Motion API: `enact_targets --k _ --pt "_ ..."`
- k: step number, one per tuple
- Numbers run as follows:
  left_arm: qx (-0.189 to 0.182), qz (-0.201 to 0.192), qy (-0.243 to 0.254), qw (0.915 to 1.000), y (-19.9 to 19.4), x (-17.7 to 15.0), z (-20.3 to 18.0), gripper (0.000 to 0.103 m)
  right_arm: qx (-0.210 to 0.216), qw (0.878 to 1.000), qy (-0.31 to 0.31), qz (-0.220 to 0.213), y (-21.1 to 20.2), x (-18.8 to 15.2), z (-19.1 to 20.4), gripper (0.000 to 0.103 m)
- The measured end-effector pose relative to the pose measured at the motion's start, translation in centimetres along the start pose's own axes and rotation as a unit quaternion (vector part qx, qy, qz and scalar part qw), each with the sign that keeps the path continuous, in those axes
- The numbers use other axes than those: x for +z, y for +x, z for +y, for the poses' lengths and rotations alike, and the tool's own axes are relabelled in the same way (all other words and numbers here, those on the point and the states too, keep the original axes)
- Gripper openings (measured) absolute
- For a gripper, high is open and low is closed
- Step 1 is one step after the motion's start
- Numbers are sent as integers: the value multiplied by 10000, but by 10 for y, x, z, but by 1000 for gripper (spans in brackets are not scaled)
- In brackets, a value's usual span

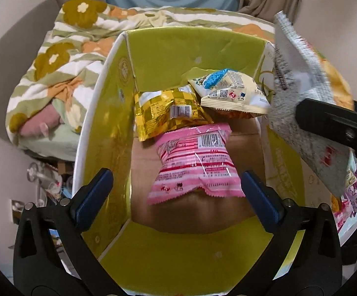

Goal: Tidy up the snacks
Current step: 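Carry the pink striped bag into the box and open the left gripper, then lower the potato chip bag into the box and open the right gripper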

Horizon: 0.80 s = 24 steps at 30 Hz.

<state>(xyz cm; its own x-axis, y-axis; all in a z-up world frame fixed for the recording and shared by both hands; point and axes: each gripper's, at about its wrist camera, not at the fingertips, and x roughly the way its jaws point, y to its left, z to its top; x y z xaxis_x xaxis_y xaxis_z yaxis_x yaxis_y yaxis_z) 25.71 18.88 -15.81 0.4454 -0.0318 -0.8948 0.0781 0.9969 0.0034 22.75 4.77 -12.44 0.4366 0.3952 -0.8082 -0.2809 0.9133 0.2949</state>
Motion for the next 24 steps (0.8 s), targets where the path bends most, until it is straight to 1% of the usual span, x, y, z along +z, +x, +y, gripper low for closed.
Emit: enact_targets --k 5,8,14,19,21,22,23,24 --pt "137 -24 -77 9999 -9 -8 5 103 -103 9997 -121 167 14 6 1 78" --pt "185 -26 -200 9996 -11 -11 11 103 -138 9994 -265 183 19 9 6 78" --pt "236 7 -361 9991 -11 -18 17 103 -95 9984 -473 305 35 13 15 78" --pt "269 43 -360 9990 -7 -21 15 103 -163 9981 -417 429 52 7 12 78" --pt "242 51 -388 9989 -6 -23 14 103 -118 9984 -349 422 53 6 10 80" --pt "232 62 -398 9989 -6 -24 14 103 -60 9987 -323 387 51 5 10 84" --pt "224 73 -403 9989 -6 -24 13 103 -29 9989 -323 351 49 5 10 92" --pt "219 80 -407 9989 -6 -26 12 103 -23 9990 -342 297 46 4 11 98"
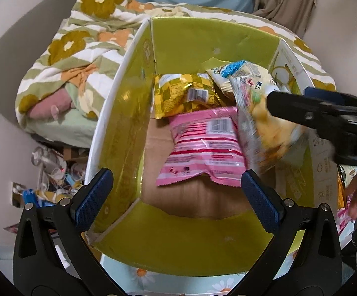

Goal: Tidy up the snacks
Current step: 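Lower the potato chip bag into the box and open the right gripper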

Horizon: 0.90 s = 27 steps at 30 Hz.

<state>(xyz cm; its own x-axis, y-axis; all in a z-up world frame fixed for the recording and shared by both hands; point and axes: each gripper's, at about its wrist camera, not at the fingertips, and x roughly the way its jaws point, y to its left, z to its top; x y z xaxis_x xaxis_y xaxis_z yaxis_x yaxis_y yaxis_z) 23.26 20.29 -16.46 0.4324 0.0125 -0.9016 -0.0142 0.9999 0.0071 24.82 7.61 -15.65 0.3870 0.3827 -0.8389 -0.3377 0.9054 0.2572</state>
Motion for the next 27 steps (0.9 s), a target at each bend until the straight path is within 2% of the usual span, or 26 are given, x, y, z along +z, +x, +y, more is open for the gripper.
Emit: enact_targets --k 1,7,15,19,27 --pt "-6 6 -5 10000 0 -1 0 103 -18 10000 -27 -48 -3 -1 0 103" --pt "-34 9 4 10000 -3 -3 -4 103 -55 9996 -24 -258 -17 -6 -5 103" --pt "-27 -203 111 9997 -31 6 -10 103 49 9990 80 -431 -49 -8 -10 103" --pt "-261 -394 131 9988 -53 17 -16 103 48 9977 206 -646 -78 -9 -9 103" --pt "-641 -804 791 9915 -82 31 -63 103 -609 9899 585 -1140 -156 -30 -27 103"
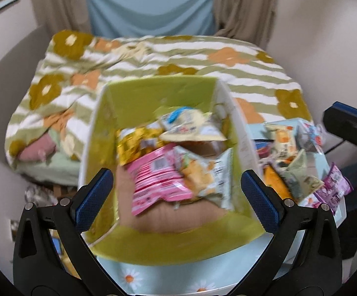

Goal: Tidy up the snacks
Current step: 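Lower the potato chip bag into the box and open the right gripper, then grasp the pink strawberry bag with the left gripper while the right grasps the purple bag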

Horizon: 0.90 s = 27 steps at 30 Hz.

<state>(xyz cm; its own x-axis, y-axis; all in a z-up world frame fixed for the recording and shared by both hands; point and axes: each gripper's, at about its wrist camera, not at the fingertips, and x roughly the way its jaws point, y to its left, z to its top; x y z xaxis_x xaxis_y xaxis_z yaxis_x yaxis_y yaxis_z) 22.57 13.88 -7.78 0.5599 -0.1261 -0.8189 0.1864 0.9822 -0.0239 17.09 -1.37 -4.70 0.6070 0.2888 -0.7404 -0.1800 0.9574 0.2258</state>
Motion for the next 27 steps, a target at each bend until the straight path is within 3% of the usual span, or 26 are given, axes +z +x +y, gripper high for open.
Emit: enact_targets --k 8,12,21,27 --pt "-503 1 570 9971 -5 -9 -85 103 -697 9957 467 -397 -77 -27 -72 103" --pt "-602 101 671 9959 -3 -23 -129 103 -954 9935 498 -360 -100 -46 -109 103" --pt "-756 528 653 9936 13 -74 -225 103 -884 9946 545 -48 -125 -108 -185 103" --pt "-667 850 118 9941 43 -112 -263 103 -764 9960 405 215 -121 -147 -222 103"
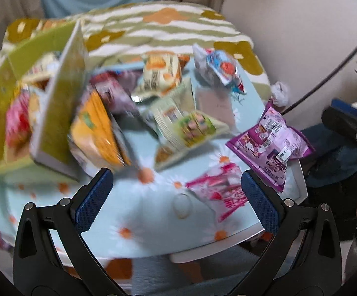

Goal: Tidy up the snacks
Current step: 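Grasp the pink strawberry bag with the left gripper while the right grasps the purple bag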

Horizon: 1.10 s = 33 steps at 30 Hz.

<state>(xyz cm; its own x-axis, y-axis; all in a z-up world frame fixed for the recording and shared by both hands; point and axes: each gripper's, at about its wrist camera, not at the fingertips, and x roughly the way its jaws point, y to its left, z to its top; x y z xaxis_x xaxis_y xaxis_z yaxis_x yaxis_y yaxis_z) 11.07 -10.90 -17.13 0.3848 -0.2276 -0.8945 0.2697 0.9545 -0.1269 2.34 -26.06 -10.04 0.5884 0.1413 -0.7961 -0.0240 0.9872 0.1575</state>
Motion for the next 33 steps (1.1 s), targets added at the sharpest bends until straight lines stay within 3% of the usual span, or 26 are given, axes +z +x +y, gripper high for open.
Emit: enact_targets --k 6,20,25,27,33 --pt "-42 180 -562 9982 42 -22 -18 103 183 9995 -126 202 23 -29 -29 103" --pt "-70 439 -895 9950 106 -42 -43 103 342 9978 -305 487 65 -54 -52 103" --pt "28 465 -759 9960 115 -43 -51 91 312 9968 -535 516 70 -58 -51 103" --pt "22 478 -684 9965 115 -44 -53 78 312 9964 -594 526 72 -60 -51 103" --pt "149 467 -502 9975 113 -44 -56 63 257 9947 -793 595 78 -62 -51 103"
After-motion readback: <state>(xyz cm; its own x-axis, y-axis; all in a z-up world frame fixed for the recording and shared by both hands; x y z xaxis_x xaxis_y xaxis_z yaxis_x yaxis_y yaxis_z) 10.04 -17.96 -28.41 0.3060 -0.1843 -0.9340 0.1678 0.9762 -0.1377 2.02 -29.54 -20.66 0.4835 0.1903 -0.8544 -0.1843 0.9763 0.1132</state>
